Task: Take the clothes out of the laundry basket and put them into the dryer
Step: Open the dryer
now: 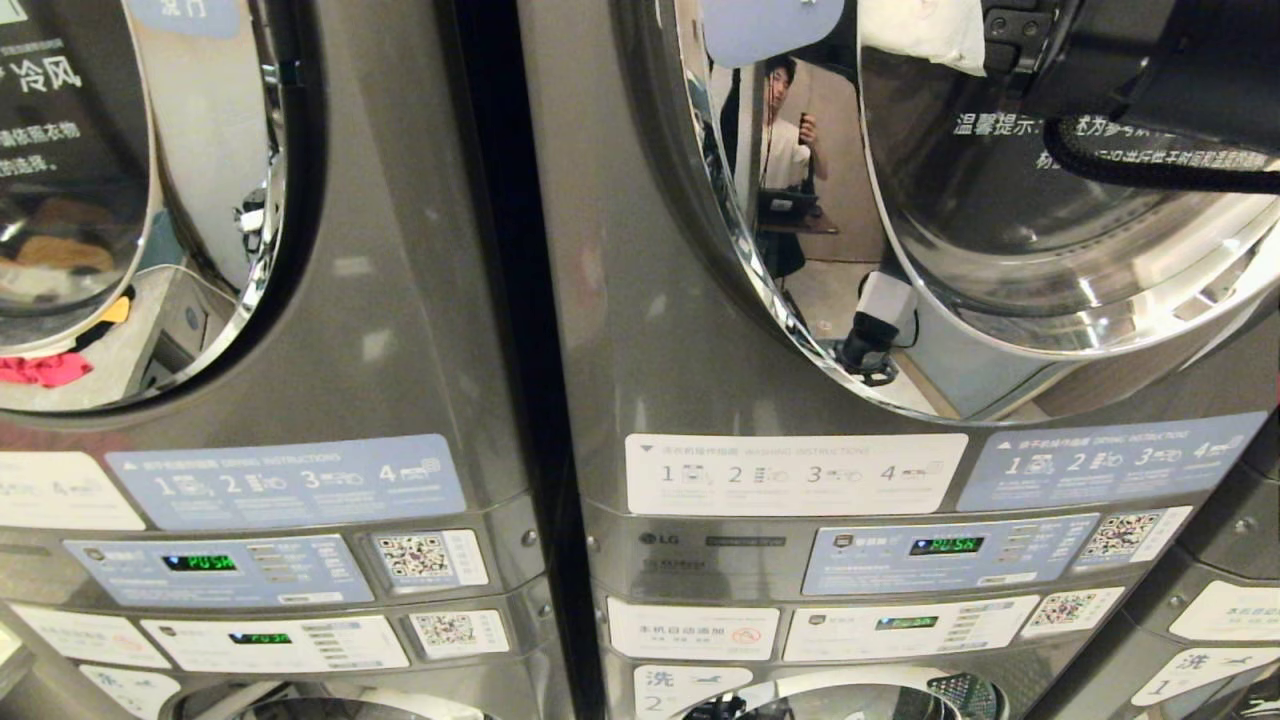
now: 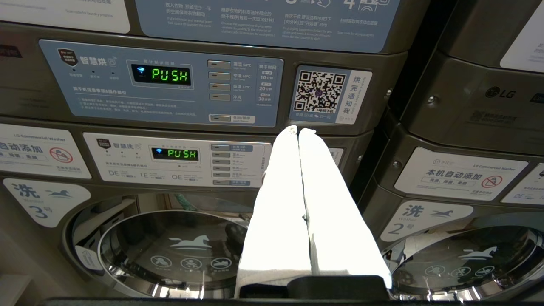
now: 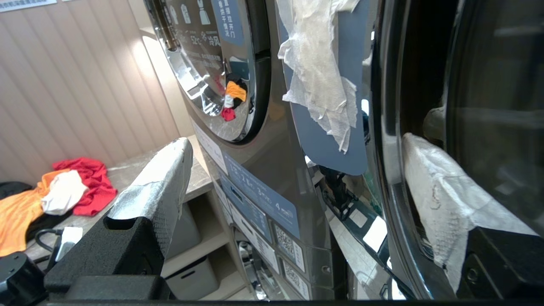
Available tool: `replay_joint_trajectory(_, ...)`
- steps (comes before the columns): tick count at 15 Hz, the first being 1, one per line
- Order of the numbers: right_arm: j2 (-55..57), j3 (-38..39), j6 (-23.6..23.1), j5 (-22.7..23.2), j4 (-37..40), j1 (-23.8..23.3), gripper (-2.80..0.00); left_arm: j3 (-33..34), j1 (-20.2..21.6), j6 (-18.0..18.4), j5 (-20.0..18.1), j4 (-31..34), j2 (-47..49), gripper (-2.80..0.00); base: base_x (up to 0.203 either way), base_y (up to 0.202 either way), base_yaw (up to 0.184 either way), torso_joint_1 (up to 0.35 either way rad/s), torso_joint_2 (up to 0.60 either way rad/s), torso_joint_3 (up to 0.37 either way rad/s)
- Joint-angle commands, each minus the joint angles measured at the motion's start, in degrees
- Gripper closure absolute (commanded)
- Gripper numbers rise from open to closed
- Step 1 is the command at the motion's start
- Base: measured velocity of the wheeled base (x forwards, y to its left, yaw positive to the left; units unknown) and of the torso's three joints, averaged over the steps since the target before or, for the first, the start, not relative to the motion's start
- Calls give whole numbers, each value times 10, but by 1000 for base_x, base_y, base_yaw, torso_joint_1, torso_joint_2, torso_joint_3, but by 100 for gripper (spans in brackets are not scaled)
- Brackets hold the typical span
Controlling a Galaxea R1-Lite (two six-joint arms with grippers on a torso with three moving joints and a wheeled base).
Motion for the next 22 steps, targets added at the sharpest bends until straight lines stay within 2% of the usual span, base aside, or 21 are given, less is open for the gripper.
replay_joint_trajectory(1,3,1,2,2,-1,7,-280,0,0,0,0,0,0,0,0,0,0,0,0,0)
replay_joint_trajectory(6,-10,18,12,6,-1,43,-280,0,0,0,0,0,0,0,0,0,0,0,0,0)
replay_joint_trajectory(13,-96,84,9,16,-1,50,-280,0,0,0,0,1,0,0,0,0,0,0,0,0)
replay_joint_trajectory(22,-255,186,10,85,3,50,-280,-1,0,0,0,2,2,0,0,0,0,0,0,0)
